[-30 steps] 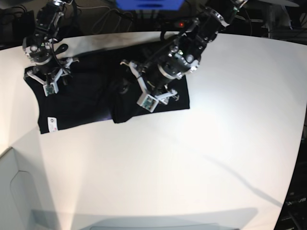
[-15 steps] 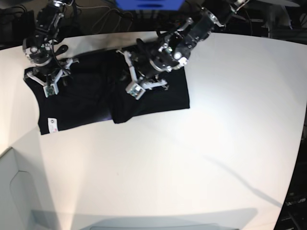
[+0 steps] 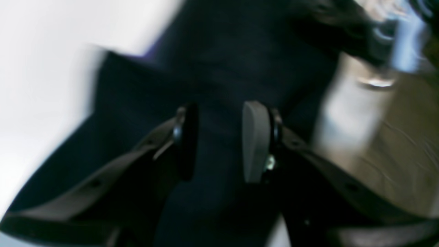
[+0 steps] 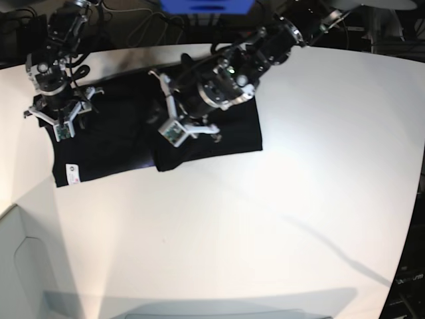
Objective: Fold the T-shirt properly
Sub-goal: 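Release the folded end and lift both grippers off the shirt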
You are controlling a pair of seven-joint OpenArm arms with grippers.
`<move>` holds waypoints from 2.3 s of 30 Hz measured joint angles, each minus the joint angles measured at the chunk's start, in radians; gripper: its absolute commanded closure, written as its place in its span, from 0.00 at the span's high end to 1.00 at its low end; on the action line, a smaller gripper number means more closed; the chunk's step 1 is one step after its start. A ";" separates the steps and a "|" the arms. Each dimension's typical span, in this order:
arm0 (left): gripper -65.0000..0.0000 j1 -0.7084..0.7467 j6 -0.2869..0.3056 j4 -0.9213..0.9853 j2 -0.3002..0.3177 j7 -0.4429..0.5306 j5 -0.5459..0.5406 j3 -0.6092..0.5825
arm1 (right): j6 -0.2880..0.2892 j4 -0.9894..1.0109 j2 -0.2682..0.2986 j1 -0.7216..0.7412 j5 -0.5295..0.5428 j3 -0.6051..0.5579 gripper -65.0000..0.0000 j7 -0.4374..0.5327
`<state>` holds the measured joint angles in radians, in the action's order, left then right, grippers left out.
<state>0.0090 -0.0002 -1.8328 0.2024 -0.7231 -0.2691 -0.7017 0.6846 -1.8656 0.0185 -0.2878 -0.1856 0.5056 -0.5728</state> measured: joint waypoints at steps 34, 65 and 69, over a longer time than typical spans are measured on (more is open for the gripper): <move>0.33 0.113 0.023 0.246 0.058 0.155 -0.003 0.399 | 0.000 0.275 0.046 0.266 0.007 0.146 0.65 -0.127; 0.33 0.113 0.022 0.241 0.061 0.148 -0.004 0.399 | 0.009 0.520 0.096 0.338 0.089 0.229 0.55 -0.027; 0.33 0.109 0.022 0.241 0.060 0.147 -0.004 0.399 | 0.008 0.520 0.094 0.325 0.098 0.210 0.34 -0.017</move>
<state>0.1184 0.0216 -1.5921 0.2626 -0.5762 -0.2729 -0.3023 0.6930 -1.3457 0.1127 0.0372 -0.0872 0.7158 -0.5896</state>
